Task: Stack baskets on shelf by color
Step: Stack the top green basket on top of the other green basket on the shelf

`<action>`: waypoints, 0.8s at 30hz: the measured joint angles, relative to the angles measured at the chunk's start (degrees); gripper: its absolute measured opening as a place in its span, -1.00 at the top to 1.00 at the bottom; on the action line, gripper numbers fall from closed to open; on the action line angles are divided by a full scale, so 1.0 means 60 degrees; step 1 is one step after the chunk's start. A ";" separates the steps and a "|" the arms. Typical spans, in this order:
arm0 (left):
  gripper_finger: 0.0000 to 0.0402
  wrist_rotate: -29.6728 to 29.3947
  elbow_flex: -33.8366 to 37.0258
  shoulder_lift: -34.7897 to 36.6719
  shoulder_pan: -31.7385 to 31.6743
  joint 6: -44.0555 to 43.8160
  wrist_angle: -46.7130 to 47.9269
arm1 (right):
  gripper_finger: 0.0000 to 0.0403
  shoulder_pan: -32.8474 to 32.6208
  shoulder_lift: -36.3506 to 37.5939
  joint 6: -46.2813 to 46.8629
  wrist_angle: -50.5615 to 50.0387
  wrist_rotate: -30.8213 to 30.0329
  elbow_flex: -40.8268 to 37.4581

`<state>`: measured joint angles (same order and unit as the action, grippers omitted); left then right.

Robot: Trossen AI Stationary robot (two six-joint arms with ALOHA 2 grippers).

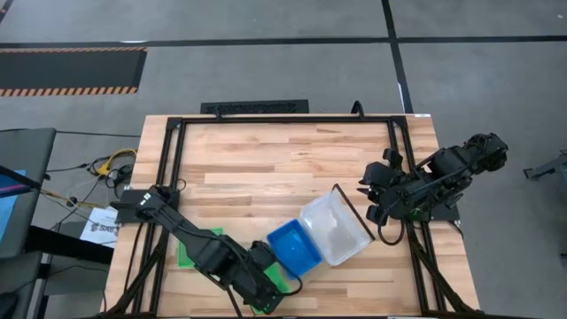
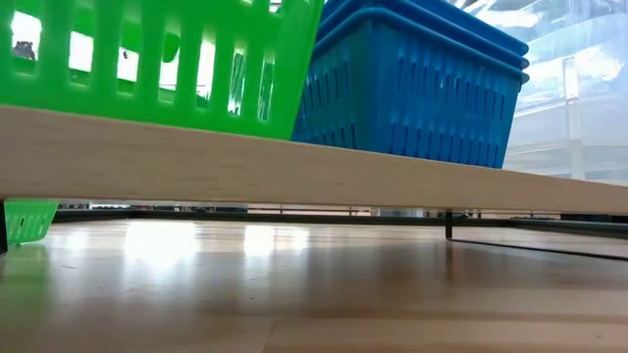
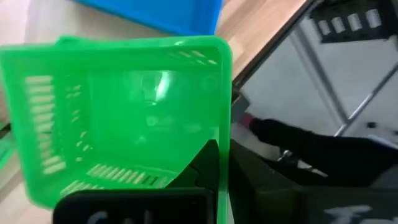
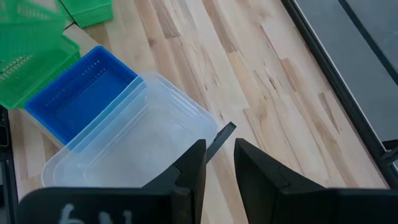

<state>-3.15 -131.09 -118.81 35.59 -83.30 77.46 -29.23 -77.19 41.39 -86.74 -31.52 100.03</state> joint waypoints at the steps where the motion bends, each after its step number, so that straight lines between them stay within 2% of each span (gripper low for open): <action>1: 1.00 0.0053 0.0000 -0.0025 0.0033 -0.0011 0.0135 | 0.47 0.0000 0.0002 0.0000 0.0000 0.0003 0.0000; 8: 1.00 -0.0539 0.0018 -0.0061 0.0078 0.0044 0.0410 | 0.47 0.0000 0.0002 0.0025 0.0000 0.0003 0.0000; 24: 1.00 -0.0360 0.0018 -0.0057 0.0007 0.0502 0.0538 | 0.47 0.0000 0.0004 0.0029 0.0003 0.0021 0.0000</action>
<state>-5.31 -130.98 -119.15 35.63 -80.28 80.68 -29.23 -77.17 41.56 -86.72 -31.40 100.03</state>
